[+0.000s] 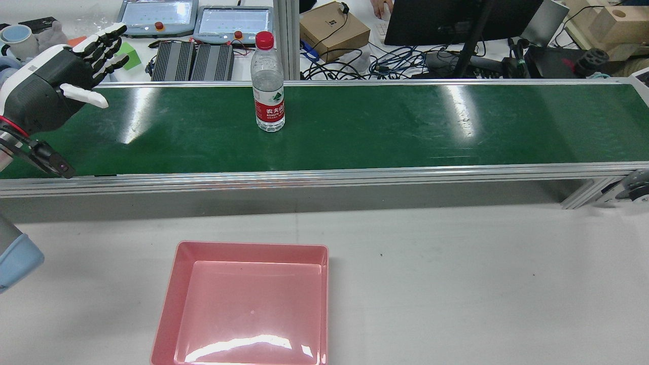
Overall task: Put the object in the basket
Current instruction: 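Move the left hand forward over the conveyor toward the bottle, then close the left hand fingers around the red-capped water bottle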
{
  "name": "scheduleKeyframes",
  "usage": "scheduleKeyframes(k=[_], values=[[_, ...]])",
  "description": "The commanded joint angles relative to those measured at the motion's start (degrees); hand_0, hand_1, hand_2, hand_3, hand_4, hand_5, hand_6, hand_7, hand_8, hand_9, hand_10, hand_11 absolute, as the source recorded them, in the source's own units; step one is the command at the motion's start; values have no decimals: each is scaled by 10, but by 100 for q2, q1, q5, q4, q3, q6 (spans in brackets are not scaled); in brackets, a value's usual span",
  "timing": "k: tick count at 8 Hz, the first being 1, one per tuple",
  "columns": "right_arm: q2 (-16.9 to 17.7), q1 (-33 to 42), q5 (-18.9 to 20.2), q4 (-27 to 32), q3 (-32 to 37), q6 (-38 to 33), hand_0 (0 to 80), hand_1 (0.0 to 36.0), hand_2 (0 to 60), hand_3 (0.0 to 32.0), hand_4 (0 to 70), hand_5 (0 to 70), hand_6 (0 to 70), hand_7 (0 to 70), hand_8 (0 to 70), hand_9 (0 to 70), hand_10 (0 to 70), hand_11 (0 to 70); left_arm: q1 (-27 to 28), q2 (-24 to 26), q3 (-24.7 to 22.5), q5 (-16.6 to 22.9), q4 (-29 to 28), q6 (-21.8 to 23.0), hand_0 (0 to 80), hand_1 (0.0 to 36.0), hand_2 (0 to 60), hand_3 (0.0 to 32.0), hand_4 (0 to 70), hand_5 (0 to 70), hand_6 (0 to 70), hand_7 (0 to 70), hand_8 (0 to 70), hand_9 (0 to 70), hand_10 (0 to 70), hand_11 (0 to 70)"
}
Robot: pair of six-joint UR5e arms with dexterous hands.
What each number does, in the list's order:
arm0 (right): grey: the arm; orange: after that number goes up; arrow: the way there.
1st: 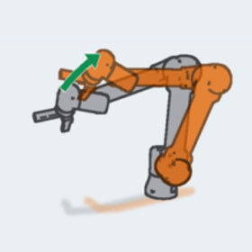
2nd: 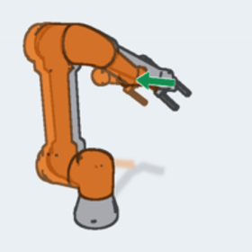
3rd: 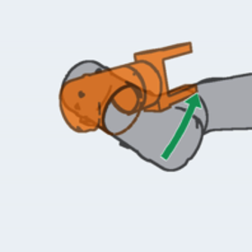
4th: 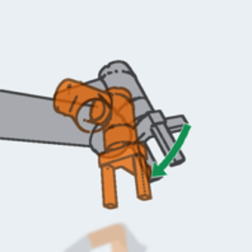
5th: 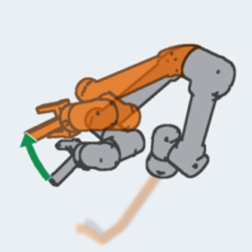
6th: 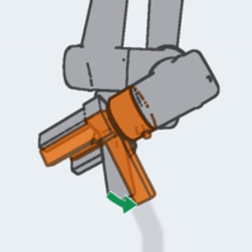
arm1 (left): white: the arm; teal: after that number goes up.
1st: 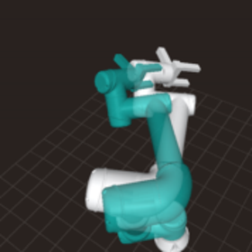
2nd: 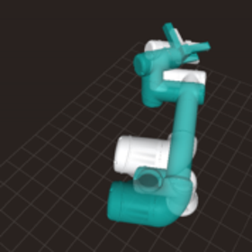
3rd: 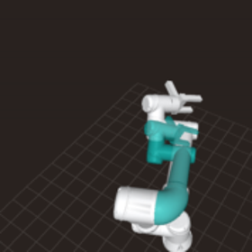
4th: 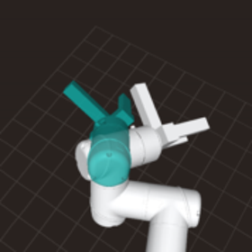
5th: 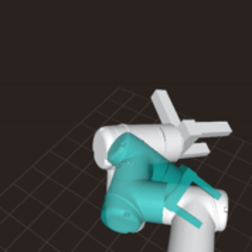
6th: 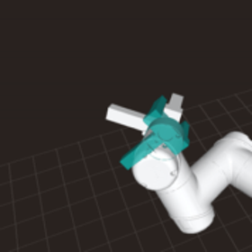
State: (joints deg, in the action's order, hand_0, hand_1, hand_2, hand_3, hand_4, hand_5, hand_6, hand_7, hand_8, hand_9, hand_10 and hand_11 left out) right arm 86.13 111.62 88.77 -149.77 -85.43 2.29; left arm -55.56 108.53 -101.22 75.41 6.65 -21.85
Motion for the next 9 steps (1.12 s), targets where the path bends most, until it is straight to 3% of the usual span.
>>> scheduleKeyframes(k=[1, 4, 9], values=[[0, 0, 0, 0, 0, 0, 0, 0, 0, 0, 0, 0, 0, 0, 0, 0, 0, 0, 62, 90, 76, -26, 29, -284, 498, 58, 0, 2, 72, 102, 5, 0, 8, 0, 47, 80], [0, 0, 0, 0, 0, 0, 0, 0, 0, 0, 0, 0, 0, 0, 0, 0, 0, 0, 439, 116, 94, -52, 12, -284, 498, 63, 0, 0, 89, 110, 17, 0, 21, 0, 52, 87], [0, 0, 0, 0, 0, 0, 0, 0, 0, 0, 0, 0, 0, 0, 0, 0, 0, 0, 502, 634, 296, -114, 143, -276, 507, 74, 0, 0, 105, 118, 22, 0, 20, 0, 53, 89]])
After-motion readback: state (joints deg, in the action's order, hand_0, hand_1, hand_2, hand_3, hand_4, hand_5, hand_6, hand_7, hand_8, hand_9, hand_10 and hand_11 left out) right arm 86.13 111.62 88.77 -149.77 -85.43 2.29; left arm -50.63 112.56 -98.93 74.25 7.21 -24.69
